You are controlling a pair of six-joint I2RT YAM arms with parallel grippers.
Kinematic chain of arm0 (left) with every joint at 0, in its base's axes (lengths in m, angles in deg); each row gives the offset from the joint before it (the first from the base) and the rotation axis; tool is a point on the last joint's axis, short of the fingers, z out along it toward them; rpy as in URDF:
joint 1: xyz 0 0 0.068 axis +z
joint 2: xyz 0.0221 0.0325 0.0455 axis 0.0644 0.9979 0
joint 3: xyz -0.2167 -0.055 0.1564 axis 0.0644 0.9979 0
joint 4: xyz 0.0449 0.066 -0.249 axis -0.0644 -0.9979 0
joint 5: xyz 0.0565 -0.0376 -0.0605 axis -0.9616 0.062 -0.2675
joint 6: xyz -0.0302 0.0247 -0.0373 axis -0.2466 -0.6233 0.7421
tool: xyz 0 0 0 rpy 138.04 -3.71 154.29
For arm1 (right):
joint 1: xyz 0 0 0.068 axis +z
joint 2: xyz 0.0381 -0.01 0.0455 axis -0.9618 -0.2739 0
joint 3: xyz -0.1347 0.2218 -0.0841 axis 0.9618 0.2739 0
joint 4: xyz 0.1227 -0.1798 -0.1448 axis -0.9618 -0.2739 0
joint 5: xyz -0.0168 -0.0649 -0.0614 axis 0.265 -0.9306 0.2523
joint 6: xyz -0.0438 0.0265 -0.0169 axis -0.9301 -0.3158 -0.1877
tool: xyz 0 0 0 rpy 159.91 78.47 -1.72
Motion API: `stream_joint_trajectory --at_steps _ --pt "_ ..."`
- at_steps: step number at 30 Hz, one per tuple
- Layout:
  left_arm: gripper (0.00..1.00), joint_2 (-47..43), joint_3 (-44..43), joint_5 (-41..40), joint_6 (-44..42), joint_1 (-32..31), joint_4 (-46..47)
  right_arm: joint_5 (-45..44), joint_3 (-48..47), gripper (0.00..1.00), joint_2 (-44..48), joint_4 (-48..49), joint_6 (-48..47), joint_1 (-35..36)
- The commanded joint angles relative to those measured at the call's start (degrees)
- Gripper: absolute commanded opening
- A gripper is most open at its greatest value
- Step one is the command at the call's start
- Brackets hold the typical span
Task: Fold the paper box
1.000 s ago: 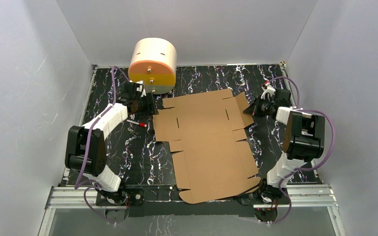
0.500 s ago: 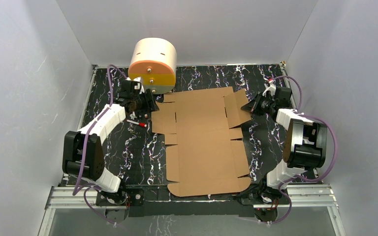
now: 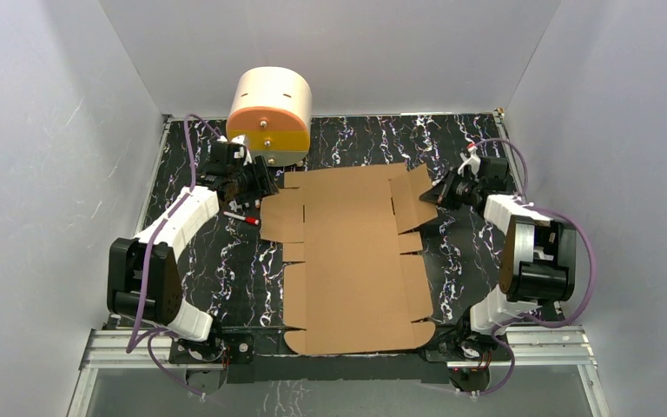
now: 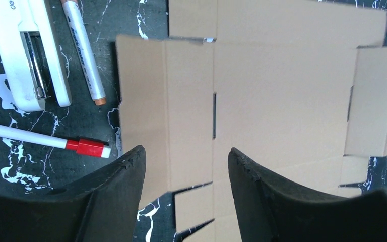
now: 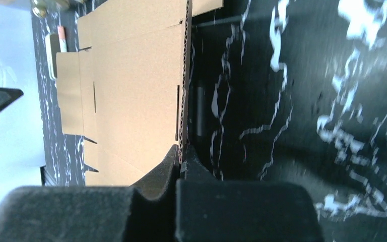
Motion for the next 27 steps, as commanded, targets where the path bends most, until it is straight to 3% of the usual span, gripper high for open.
stream_joint_trajectory --at_steps 1,5,12,21,27 --pt "0.59 -1.5 -0.5 2.0 1.0 0.5 0.2 0.5 4.5 0.00 5.7 -2.6 -0.7 0.7" --pt "0.59 -0.1 -1.5 2.5 2.0 0.5 -0.2 -0.3 7.2 0.00 8.0 -4.6 -2.0 0.9" --pt "0.59 5.1 -3.5 4.6 4.8 0.5 0.0 0.3 13.8 0.04 9.0 1.7 -2.8 1.3" --pt "0.59 10.7 -4.5 2.3 6.7 0.5 1.6 -5.2 12.1 0.50 10.0 2.7 -6.0 1.5" --pt "0.59 13.6 -4.7 2.4 6.9 1.6 2.6 -4.9 3.9 0.58 5.8 4.4 -6.6 1.6"
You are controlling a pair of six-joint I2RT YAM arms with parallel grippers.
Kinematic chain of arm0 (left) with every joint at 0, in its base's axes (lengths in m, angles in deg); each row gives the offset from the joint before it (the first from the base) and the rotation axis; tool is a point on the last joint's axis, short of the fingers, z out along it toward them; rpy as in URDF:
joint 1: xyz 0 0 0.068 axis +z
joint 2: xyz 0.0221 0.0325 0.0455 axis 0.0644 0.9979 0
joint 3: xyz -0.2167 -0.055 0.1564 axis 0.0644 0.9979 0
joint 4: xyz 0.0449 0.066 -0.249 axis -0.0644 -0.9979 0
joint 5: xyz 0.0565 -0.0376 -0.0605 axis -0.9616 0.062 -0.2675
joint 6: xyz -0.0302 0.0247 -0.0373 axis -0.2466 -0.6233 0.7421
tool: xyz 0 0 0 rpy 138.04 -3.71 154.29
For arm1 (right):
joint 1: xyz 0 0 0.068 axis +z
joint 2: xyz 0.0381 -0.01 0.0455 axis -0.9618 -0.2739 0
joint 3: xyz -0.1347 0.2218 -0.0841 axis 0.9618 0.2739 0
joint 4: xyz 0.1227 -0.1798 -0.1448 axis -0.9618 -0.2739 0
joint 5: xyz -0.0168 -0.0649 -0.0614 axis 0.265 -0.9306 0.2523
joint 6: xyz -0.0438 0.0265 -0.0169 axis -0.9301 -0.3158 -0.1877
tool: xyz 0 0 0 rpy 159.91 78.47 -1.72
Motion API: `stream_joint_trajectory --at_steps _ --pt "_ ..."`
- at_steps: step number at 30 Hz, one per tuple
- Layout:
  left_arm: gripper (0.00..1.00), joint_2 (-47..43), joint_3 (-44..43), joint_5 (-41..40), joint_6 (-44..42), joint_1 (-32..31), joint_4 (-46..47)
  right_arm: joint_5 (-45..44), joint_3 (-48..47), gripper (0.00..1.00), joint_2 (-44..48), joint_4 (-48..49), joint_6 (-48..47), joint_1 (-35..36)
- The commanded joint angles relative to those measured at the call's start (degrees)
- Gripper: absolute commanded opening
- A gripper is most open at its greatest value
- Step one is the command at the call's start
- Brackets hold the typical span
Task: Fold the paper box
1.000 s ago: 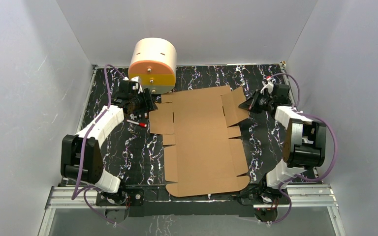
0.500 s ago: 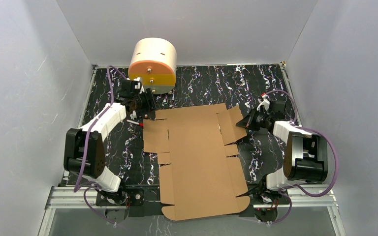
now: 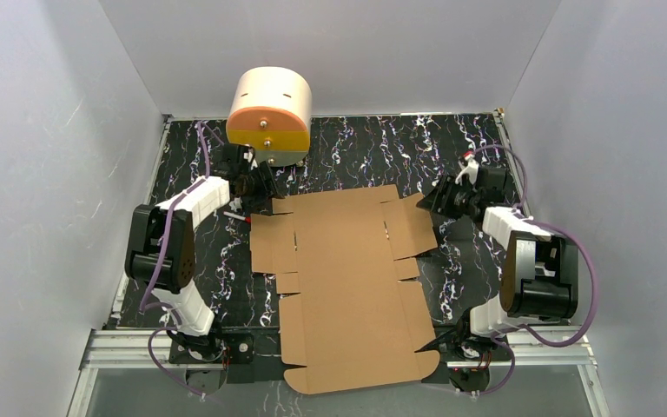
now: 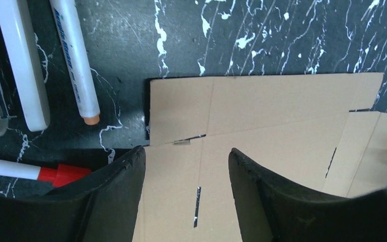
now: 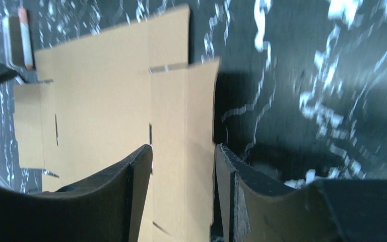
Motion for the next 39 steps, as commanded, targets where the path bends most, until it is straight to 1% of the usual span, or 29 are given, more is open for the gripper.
stream_joint_trajectory --at_steps 1,6,8,12,16,18,23,26,29,35,39 --pt "0.59 2.1 -2.7 0.4 0.3 1.2 0.4 1.8 -8.2 0.59 -3.4 4.9 -1.0 0.8" --pt "0.59 4.9 -3.2 1.2 0.0 2.4 0.7 2.6 -13.1 0.63 -10.1 7.9 0.1 4.6" --pt "0.59 5.8 -3.5 2.0 0.0 2.9 0.9 2.2 -14.7 0.63 -12.8 9.0 0.7 6.5" --pt "0.59 7.5 -4.1 4.5 -0.2 3.1 1.2 3.1 -17.1 0.63 -18.0 11.2 1.6 8.1" --pt "0.59 9.0 -4.2 6.9 0.6 3.0 1.5 3.2 -19.4 0.63 -22.4 11.6 1.2 11.1" --pt "0.59 9.7 -4.2 7.9 1.5 3.1 1.9 2.8 -19.5 0.63 -23.8 11.9 1.8 11.8" --pt "0.59 11.4 -4.4 11.5 3.5 3.1 2.8 1.4 -16.4 0.62 -24.7 14.9 3.3 12.0" --pt "0.59 10.7 -4.1 12.7 4.3 3.1 3.4 1.2 -15.1 0.62 -25.1 15.3 3.3 12.0" --pt "0.55 8.3 -3.4 12.8 5.6 3.0 4.4 0.8 -14.2 0.61 -25.3 15.8 3.5 12.1" --pt "0.40 4.6 -4.0 14.0 7.0 2.3 4.3 -0.8 -12.8 0.61 -24.7 16.3 3.8 12.3" --pt "0.34 4.2 -4.5 13.0 6.1 0.6 2.3 -1.2 -12.7 0.61 -24.5 16.3 4.1 12.4"
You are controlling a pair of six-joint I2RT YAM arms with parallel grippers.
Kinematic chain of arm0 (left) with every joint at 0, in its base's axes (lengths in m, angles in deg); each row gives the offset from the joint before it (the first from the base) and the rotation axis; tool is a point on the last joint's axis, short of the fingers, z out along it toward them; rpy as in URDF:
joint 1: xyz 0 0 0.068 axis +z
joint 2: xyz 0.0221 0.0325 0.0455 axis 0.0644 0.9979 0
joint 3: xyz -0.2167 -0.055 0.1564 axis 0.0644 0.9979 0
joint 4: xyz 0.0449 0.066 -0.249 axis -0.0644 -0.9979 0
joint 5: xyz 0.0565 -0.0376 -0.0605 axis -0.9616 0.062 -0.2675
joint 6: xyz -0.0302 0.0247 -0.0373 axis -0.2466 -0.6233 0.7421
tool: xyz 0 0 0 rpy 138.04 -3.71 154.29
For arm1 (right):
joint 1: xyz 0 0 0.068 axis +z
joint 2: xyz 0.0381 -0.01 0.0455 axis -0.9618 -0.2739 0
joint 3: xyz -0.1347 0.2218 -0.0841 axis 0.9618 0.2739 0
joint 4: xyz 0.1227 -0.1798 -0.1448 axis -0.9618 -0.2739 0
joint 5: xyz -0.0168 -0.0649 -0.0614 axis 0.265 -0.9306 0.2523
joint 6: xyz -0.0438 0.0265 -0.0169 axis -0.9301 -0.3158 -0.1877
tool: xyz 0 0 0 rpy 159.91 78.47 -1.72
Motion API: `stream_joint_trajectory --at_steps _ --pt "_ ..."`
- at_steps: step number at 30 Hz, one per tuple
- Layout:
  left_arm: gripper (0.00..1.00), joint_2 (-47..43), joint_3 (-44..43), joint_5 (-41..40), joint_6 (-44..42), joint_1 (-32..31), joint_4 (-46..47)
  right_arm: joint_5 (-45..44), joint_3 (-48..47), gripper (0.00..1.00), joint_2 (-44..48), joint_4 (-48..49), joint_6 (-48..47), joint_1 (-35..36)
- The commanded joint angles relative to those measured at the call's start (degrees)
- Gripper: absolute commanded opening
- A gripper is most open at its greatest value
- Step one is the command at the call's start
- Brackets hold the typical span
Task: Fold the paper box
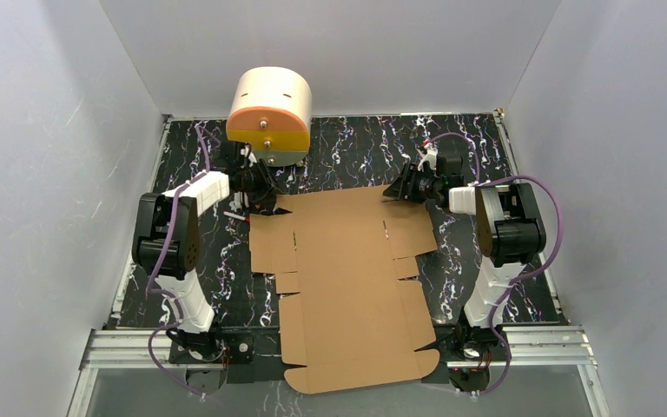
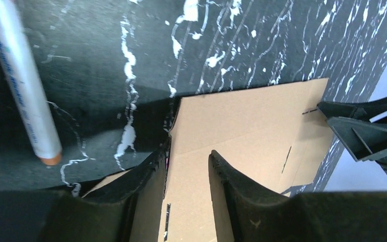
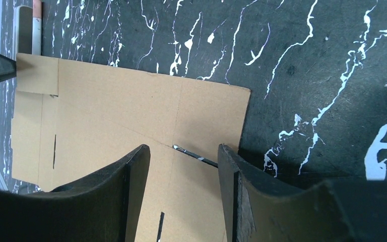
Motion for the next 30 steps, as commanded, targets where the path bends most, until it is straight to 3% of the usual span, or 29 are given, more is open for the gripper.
stream_joint_trajectory --at_steps 1,15,26,30 --pt "0.33 -3.2 -1.4 2.0 -0.1 -3.0 -2.9 -2.4 1.7 0.61 -0.2 -0.8 -0.1 0.6" --pt "0.34 1.8 -12.7 -16.4 -6.7 -13.9 -14.2 -4.6 1.3 0.61 0.9 -1.8 0.0 1.7" --pt "0.34 3.0 -15.0 -27.4 -10.3 -15.3 -18.8 -4.3 0.0 0.63 5.1 -3.8 -1.0 1.7" --pt "0.32 3.1 -15.4 -27.7 -10.8 -15.3 -18.8 -3.5 0.0 0.64 7.1 -3.3 -1.0 1.6"
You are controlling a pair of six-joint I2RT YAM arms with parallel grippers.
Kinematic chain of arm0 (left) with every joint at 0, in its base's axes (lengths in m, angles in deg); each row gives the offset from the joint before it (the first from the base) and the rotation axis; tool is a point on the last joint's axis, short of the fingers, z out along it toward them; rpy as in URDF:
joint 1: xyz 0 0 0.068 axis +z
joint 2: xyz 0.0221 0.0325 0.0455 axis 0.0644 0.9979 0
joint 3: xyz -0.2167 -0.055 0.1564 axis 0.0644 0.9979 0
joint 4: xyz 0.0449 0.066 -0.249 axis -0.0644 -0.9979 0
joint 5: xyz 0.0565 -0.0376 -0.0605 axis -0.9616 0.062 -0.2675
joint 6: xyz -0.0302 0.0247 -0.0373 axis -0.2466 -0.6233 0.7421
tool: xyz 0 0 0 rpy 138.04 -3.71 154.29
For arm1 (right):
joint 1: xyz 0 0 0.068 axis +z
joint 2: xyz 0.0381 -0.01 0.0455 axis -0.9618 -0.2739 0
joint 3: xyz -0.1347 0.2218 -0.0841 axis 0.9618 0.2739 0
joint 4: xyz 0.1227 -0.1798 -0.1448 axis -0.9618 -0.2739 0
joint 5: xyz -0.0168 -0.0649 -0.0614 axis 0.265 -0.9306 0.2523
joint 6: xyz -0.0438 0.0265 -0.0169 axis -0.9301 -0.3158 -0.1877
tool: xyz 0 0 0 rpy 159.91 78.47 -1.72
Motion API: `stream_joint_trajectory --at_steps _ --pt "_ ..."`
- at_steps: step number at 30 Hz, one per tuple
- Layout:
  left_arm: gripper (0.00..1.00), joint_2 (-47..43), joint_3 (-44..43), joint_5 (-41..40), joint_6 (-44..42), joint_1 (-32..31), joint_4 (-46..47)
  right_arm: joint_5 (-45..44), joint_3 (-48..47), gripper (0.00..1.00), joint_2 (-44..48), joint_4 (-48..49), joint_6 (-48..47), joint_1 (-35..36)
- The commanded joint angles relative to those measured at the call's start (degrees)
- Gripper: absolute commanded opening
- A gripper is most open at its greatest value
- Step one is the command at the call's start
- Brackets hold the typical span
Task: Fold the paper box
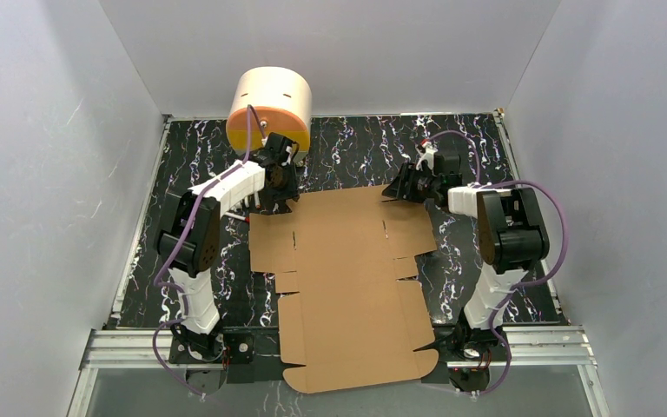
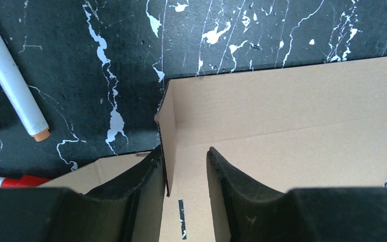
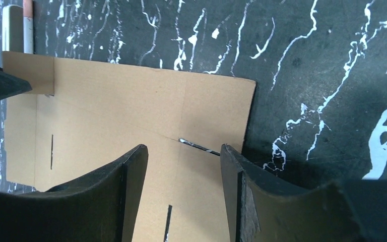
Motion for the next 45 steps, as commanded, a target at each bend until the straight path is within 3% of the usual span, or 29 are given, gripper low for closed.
stream_joint_trajectory --at_steps 1,10,30,37,45 --pt "0.31 -0.7 -2.7 -2.9 -1.9 -0.2 -2.0 0.4 -0.3 0.65 4.4 0.3 -0.7 0.2" --pt "0.00 -3.4 0.2 -1.8 -5.6 -0.2 0.7 3.5 0.7 0.70 4.4 3.0 1.9 -4.0" --pt "0.00 -16.0 11.9 0.9 -7.4 -0.2 11.7 11.8 -2.5 0.72 -3.4 6.8 3.4 -6.2" --pt "0.00 -15.9 12.6 1.6 -6.8 -0.2 12.5 15.5 -3.3 0.59 -6.4 10.4 5.6 -6.2" --pt "0.00 -13.1 10.4 1.6 -5.0 -0.2 11.1 12.3 -5.1 0.30 -3.2 4.2 1.6 -5.1"
